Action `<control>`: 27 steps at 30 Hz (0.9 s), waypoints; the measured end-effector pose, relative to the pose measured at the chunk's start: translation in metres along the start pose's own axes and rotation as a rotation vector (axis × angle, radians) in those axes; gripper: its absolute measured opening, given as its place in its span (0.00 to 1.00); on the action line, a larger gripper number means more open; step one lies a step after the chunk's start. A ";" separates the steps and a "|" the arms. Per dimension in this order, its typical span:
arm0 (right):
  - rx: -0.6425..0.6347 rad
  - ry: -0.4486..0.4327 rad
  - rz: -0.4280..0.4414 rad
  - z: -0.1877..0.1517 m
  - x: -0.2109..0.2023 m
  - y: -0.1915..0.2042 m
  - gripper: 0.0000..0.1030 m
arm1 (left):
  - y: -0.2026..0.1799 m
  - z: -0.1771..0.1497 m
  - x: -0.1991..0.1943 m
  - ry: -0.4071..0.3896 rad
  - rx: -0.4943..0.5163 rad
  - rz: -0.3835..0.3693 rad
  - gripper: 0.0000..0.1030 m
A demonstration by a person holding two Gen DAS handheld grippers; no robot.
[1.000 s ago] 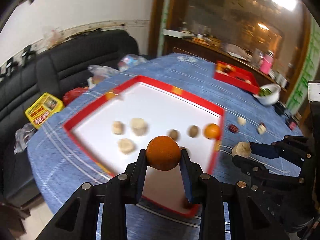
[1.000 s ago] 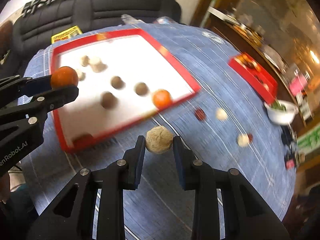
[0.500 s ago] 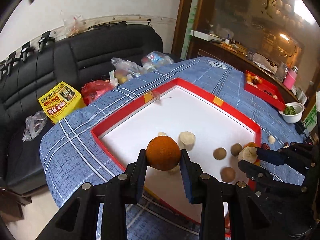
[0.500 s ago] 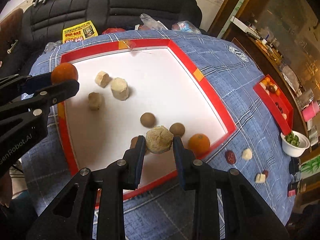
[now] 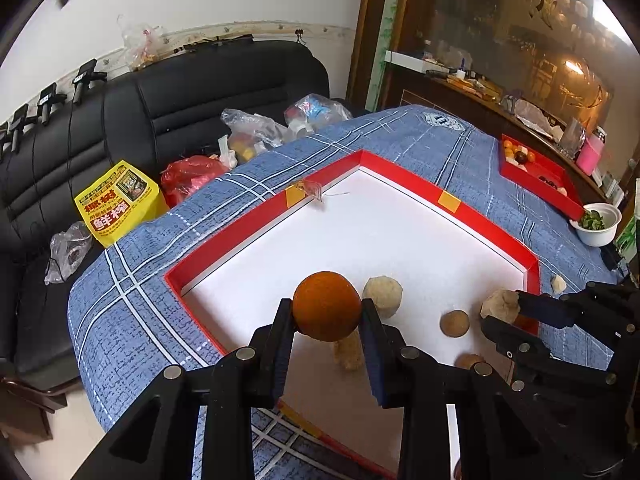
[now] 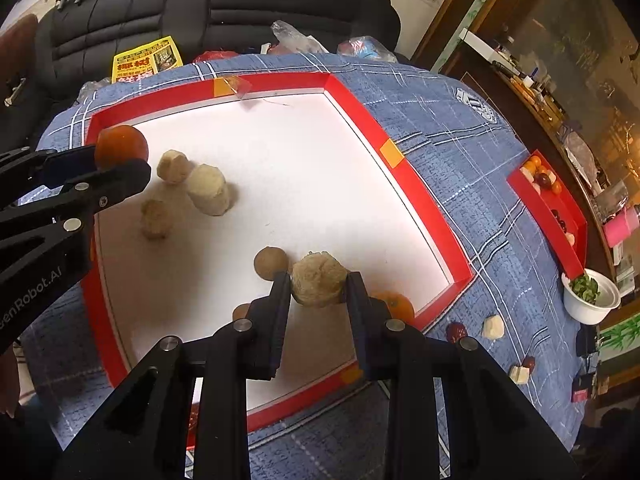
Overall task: Organize fruits
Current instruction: 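Carry the orange and round pastry over the red tray with both tools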
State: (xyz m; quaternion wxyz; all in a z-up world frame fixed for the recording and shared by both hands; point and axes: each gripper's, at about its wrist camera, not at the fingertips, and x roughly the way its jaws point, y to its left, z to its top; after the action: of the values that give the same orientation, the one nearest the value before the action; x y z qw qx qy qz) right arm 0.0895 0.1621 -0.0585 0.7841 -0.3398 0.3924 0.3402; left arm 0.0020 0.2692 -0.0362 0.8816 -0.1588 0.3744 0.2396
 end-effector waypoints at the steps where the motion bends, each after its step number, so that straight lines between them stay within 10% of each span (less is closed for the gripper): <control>1: 0.000 0.000 0.000 0.001 0.001 -0.001 0.27 | 0.000 0.001 0.001 -0.001 0.003 0.001 0.30; 27: 0.011 0.003 -0.003 0.010 0.014 -0.007 0.27 | 0.000 0.006 0.014 0.010 0.003 0.004 0.30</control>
State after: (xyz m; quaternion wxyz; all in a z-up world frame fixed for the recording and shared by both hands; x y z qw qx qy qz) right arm 0.1055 0.1700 -0.0637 0.7859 -0.3367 0.3948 0.3364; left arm 0.0144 0.2762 -0.0424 0.8795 -0.1579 0.3794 0.2402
